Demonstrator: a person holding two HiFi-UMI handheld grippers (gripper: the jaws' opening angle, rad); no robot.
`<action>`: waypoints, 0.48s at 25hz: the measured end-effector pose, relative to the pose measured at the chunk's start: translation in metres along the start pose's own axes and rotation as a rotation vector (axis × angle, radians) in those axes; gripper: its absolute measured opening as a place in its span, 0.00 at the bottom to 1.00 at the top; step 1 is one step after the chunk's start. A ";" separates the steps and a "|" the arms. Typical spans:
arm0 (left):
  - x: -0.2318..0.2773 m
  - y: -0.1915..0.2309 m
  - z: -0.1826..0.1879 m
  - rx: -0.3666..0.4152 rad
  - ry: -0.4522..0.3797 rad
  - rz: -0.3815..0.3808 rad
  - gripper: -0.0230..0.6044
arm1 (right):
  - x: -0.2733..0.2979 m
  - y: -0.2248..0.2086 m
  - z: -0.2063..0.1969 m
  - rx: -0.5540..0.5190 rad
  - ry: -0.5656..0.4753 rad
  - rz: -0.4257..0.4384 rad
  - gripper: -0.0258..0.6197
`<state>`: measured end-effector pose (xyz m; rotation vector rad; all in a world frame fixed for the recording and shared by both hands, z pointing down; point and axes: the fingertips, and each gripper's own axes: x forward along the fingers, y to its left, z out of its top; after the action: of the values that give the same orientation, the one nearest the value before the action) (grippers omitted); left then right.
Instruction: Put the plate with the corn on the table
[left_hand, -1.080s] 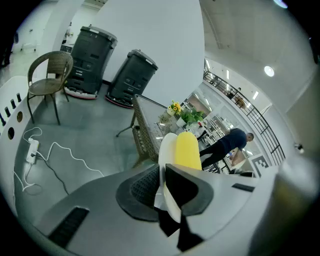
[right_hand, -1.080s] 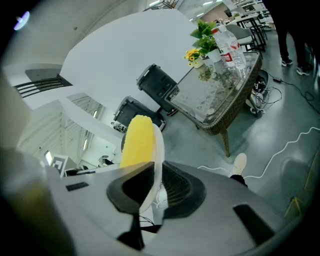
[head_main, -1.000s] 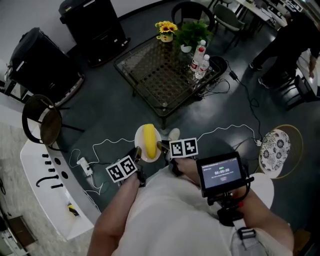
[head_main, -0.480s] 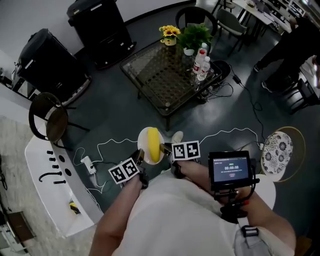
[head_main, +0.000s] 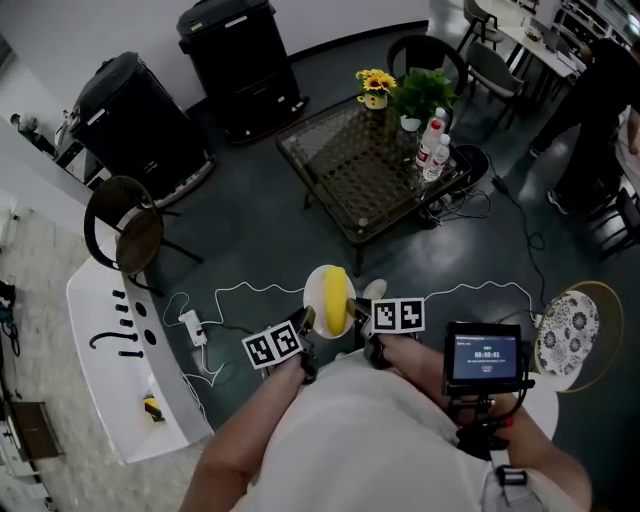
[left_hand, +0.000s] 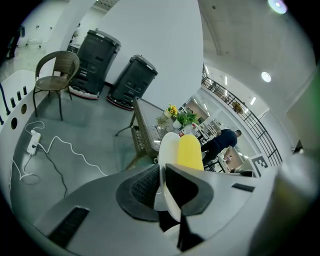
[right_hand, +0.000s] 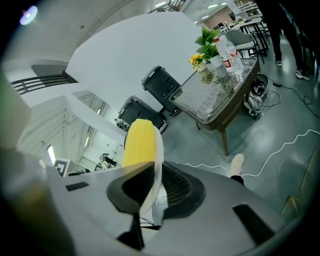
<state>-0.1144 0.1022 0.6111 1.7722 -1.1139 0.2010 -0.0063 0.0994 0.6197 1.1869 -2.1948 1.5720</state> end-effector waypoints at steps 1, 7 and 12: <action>0.000 0.001 -0.002 -0.009 0.001 -0.001 0.11 | 0.000 0.000 -0.001 -0.004 0.003 -0.001 0.12; -0.003 0.006 -0.010 -0.045 -0.005 0.005 0.11 | 0.002 0.000 -0.007 -0.012 0.027 -0.003 0.12; -0.014 0.013 -0.013 -0.059 -0.015 0.027 0.11 | 0.007 0.006 -0.015 -0.013 0.050 0.012 0.12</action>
<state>-0.1274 0.1201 0.6176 1.7104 -1.1437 0.1695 -0.0195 0.1096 0.6260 1.1199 -2.1813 1.5724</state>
